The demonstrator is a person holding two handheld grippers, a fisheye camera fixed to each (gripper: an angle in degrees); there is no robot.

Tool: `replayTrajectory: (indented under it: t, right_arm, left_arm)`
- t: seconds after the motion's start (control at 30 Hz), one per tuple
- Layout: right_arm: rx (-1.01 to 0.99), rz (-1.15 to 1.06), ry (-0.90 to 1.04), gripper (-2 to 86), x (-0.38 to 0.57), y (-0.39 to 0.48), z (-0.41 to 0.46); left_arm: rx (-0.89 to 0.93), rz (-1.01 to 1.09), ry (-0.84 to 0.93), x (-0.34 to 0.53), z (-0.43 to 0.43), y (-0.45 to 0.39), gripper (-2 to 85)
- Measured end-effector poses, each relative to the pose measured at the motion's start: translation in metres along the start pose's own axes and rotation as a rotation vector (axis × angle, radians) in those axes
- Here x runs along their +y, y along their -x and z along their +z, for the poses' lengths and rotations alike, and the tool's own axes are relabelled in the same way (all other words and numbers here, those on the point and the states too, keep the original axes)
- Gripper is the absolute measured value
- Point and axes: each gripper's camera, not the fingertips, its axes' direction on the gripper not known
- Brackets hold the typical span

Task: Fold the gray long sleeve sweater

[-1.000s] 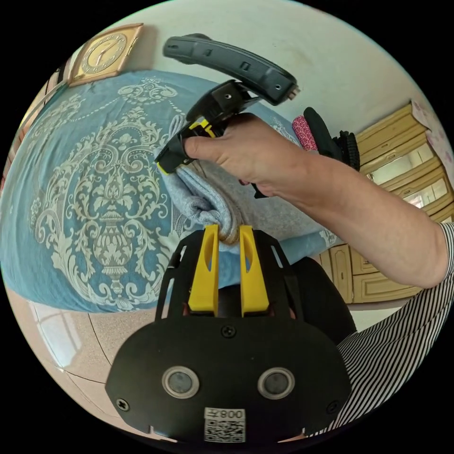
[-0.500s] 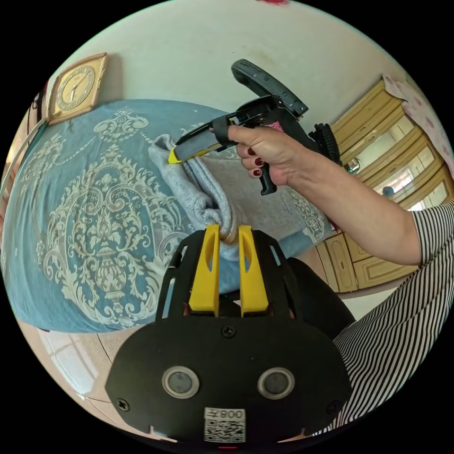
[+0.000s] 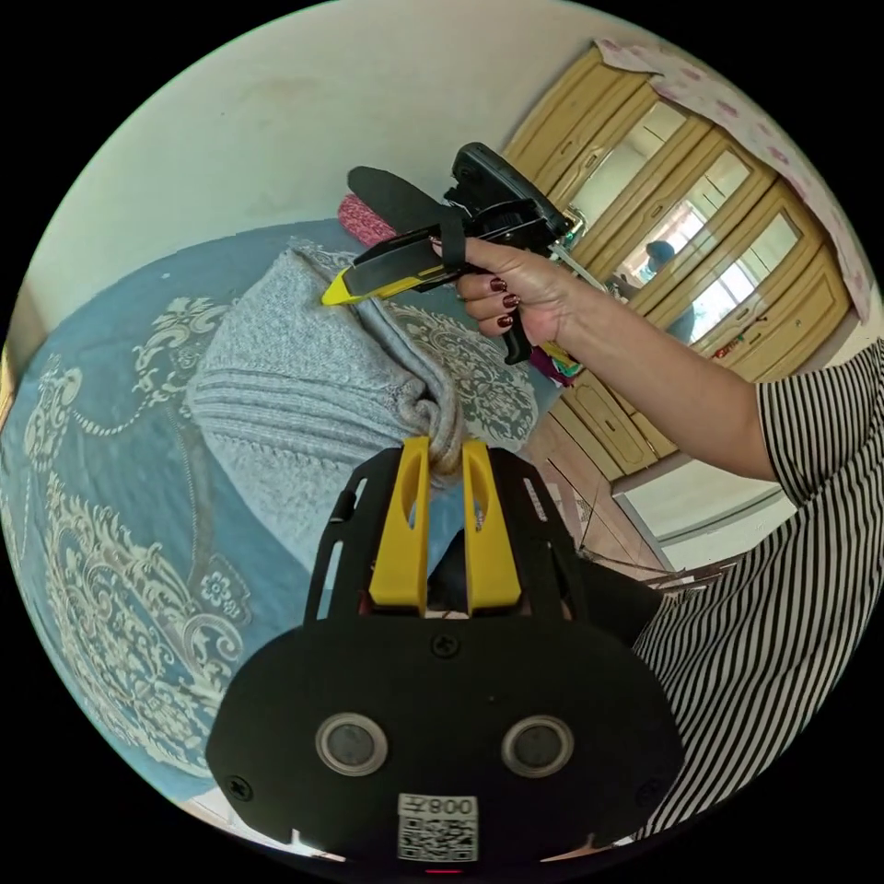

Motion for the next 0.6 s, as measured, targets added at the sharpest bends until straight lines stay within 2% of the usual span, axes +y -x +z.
replayTrajectory:
  t: [0.17, 0.43, 0.6]
  right_arm:
    - [-0.084, 0.108, -0.022, 3.2, 0.041, -0.091, 0.012]
    - [-0.119, 0.202, 0.022, 4.2, 0.067, -0.183, 0.069]
    - [-0.206, 0.246, -0.044, 4.8, 0.091, -0.213, 0.080]
  left_arm:
    - [0.016, 0.017, 0.102, -0.053, 0.056, -0.031, 6.2]
    - [0.017, -0.020, 0.239, -0.101, 0.116, -0.055, 6.6]
    - [-0.015, -0.009, 0.258, -0.124, 0.126, -0.077, 6.9]
